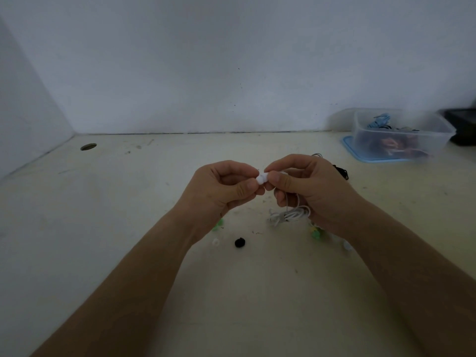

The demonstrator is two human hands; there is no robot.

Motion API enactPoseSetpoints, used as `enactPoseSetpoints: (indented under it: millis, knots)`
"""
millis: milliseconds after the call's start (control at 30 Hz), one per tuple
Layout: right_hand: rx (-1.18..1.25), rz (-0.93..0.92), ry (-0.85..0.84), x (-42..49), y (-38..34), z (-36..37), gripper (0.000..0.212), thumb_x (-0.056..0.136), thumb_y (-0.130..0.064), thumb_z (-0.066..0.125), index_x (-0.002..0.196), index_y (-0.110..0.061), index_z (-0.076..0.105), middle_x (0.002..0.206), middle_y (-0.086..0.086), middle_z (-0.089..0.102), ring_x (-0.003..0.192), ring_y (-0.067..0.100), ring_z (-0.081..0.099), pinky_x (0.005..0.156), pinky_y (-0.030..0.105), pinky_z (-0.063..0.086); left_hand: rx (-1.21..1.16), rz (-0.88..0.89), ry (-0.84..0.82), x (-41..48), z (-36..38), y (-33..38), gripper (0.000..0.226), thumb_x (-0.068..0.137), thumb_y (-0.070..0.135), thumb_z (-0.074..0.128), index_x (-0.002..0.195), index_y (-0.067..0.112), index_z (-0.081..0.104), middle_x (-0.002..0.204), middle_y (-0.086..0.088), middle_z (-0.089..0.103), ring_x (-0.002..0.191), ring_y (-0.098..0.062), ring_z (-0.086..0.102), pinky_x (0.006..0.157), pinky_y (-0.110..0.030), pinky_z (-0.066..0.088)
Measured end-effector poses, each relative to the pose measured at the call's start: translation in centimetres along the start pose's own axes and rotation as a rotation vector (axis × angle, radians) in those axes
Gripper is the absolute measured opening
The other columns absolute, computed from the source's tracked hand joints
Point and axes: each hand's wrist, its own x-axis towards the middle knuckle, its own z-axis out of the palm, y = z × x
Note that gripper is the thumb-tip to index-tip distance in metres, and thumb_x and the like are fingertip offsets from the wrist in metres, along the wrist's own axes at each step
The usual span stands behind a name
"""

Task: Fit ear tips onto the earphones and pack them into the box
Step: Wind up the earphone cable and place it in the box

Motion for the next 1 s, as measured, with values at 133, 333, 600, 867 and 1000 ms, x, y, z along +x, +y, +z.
enactPoseSetpoints:
  millis: [133, 333, 600, 867, 1000]
  knots:
    - [-0.014, -0.01, 0.0, -0.1, -0.1, 0.1, 0.02, 0.073, -0.015, 0.073, 0.09, -0.005, 0.072, 0.074, 0.015, 0.068, 0.054, 0.014, 0.059, 0.053, 0.02, 0.052, 0.011, 0.001, 0.004, 0.0, -0.1, -0.1, 0.032, 0.055, 0.022, 0.081, 0.084, 0.009, 0.074, 0.087, -0.018, 0.075, 0.078, -0.022, 0.073, 0.069, -0.023, 0.057]
    - [-0.042, -0.023, 0.001, -0.1, -0.1, 0.1, 0.02, 0.073, -0.015, 0.072, 0.09, -0.005, 0.072, 0.074, 0.017, 0.068, 0.053, 0.014, 0.06, 0.051, 0.019, 0.051, 0.007, -0.009, 0.017, 0.1, -0.2, -0.3, 0.023, 0.064, 0.012, 0.076, 0.086, 0.007, 0.073, 0.087, -0.019, 0.074, 0.078, -0.023, 0.073, 0.069, -0.023, 0.058]
    - [0.112, 0.074, -0.009, 0.0, -0.1, -0.3, 0.024, 0.075, -0.015, 0.071, 0.096, -0.004, 0.071, 0.077, 0.011, 0.069, 0.058, 0.014, 0.059, 0.057, 0.023, 0.054, 0.123, 0.008, 0.007, 0.2, -0.2, -0.3, 0.027, 0.072, 0.023, 0.072, 0.097, 0.012, 0.072, 0.094, -0.011, 0.076, 0.083, -0.019, 0.072, 0.071, -0.025, 0.057]
    - [0.406, 0.097, 0.046, -0.1, -0.4, 0.0, 0.024, 0.082, -0.012, 0.064, 0.104, -0.001, 0.068, 0.078, 0.005, 0.067, 0.059, 0.009, 0.059, 0.055, 0.02, 0.053, 0.646, 0.038, -0.125, 0.2, 1.0, -0.7, 0.043, 0.072, 0.025, 0.086, 0.111, 0.02, 0.067, 0.102, 0.008, 0.075, 0.087, -0.009, 0.071, 0.077, -0.021, 0.055]
    - [0.501, 0.079, 0.099, -0.2, -0.6, 0.2, 0.016, 0.091, -0.011, 0.059, 0.095, -0.006, 0.074, 0.079, 0.003, 0.066, 0.063, 0.008, 0.058, 0.059, 0.018, 0.053, 0.749, 0.043, -0.163, 0.2, 2.0, -1.0, 0.041, 0.073, 0.023, 0.086, 0.109, 0.022, 0.065, 0.096, 0.012, 0.074, 0.079, -0.003, 0.068, 0.07, -0.014, 0.053]
